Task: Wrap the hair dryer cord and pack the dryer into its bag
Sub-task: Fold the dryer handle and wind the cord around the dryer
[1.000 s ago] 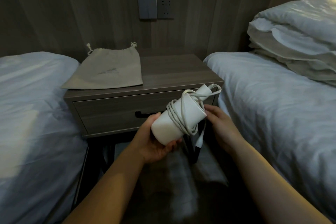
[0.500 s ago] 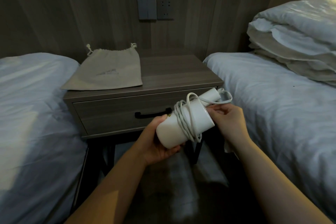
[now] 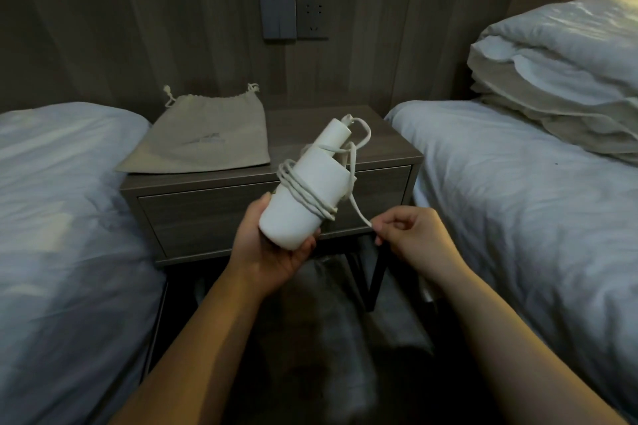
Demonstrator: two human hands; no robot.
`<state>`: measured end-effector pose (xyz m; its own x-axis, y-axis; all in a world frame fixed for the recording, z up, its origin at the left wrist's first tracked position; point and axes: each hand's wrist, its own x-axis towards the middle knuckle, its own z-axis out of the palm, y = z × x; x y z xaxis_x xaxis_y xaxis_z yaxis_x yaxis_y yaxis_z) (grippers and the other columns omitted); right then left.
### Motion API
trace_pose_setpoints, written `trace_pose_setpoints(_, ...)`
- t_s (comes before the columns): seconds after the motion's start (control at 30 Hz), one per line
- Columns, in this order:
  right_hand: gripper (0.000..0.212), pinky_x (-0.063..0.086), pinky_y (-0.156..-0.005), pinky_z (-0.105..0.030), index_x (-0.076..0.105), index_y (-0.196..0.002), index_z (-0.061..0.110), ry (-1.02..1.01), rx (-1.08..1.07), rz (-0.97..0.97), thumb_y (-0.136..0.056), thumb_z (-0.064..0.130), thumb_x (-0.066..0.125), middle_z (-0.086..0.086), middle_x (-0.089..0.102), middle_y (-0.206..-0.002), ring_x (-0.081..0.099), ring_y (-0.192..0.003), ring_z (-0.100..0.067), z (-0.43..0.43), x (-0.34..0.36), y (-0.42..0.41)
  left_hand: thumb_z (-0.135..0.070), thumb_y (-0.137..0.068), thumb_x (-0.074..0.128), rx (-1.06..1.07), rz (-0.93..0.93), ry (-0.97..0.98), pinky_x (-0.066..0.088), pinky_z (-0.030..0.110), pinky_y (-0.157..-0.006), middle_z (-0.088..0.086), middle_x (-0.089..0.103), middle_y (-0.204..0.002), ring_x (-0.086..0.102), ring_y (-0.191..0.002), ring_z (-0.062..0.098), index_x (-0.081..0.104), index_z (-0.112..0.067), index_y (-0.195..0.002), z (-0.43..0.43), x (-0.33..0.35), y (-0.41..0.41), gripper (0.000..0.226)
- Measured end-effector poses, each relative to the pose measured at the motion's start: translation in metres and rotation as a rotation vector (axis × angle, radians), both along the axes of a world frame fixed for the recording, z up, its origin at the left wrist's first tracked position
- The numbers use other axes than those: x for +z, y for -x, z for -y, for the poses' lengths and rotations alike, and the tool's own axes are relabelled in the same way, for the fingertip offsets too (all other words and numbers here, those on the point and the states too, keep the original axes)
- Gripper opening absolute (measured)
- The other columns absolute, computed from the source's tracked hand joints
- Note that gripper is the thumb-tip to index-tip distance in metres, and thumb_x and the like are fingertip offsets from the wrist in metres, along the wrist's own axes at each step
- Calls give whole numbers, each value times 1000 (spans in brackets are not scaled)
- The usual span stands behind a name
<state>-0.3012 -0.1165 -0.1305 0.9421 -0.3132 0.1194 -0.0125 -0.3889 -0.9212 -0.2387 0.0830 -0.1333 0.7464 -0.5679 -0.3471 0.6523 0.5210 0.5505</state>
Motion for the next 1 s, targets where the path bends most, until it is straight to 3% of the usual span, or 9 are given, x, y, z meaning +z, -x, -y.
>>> trace_pose_setpoints(0.13, 16, 33, -44, -6, 70, -74, 9, 55, 45, -38, -85, 4, 60, 2, 61, -53, 47, -37, 2, -6, 2, 1, -46, -86, 50, 187, 52, -82, 55, 27, -50, 7, 71, -77, 67, -65, 23, 61, -20, -96, 10, -1, 4, 30)
trace_pose_setpoints(0.23, 24, 36, -49, -15, 72, -76, 18, 104, 122, -93, -84, 0, 58, 7, 59, -51, 45, -44, -1, -5, 3, 4, -37, -88, 52, 297, 161, -161, 55, 27, -55, 5, 66, -90, 65, -77, 22, 57, -25, -96, 14, -5, 7, 16)
trace_pose_setpoints(0.37, 35, 38, -44, -16, 65, -102, 19, 55, 296, -145, -84, -9, 53, 6, 56, -49, 47, -39, -6, -3, 11, 10, -31, -87, 58, 390, 316, -364, 56, 34, -64, 4, 61, -102, 64, -84, 21, 54, -28, -97, 14, -6, 5, 12)
trace_pose_setpoints(0.43, 36, 44, -49, -17, 62, -107, 18, 35, 323, -119, -84, -9, 53, 3, 62, -53, 55, -43, -10, -4, 15, 11, -28, -85, 61, 418, 417, -474, 56, 34, -64, 4, 60, -102, 64, -86, 21, 53, -30, -93, 12, -5, 5, 11)
trace_pose_setpoints(0.57, 24, 56, -66, -27, 67, -93, -1, -314, 433, -146, -88, -7, 44, -16, 71, -77, 69, -68, -23, 4, 20, 15, -27, -84, 62, 351, 585, -595, 56, 32, -61, 3, 60, -103, 64, -88, 22, 54, -24, -102, 6, -3, 8, 20)
trace_pose_setpoints(0.63, 21, 57, -75, -32, 68, -96, -2, -433, 522, -155, -82, -4, 52, -20, 72, -87, 71, -81, -31, 8, 20, 17, -27, -83, 64, 317, 642, -655, 56, 34, -64, 2, 61, -101, 64, -88, 20, 55, -25, -100, 5, -2, 7, 19)
trace_pose_setpoints(0.73, 15, 54, -71, -22, 67, -88, 1, -197, 497, -112, -76, -8, 65, -6, 74, -70, 71, -70, -19, 4, 18, 20, -28, -80, 68, 263, 691, -744, 55, 39, -77, -1, 61, -99, 62, -90, 18, 57, -30, -95, 5, -1, 3, 18)
trace_pose_setpoints(0.87, 16, 42, -52, -13, 65, -62, 11, -2, 296, 8, -76, 8, 73, 9, 59, -46, 52, -46, 1, -2, 23, 20, -33, -76, 71, 156, 735, -909, 55, 44, -81, -5, 58, -96, 60, -91, 19, 57, -28, -98, 6, -4, -1, 27)
trace_pose_setpoints(1.0, 4, 42, -51, -8, 68, -74, 4, -6, 362, 7, -77, 3, 70, 13, 59, -44, 54, -44, 3, -1, 28, 21, -37, -72, 74, 48, 800, -996, 56, 41, -76, -7, 54, -95, 56, -91, 17, 55, -31, -95, 10, -11, 0, 31)
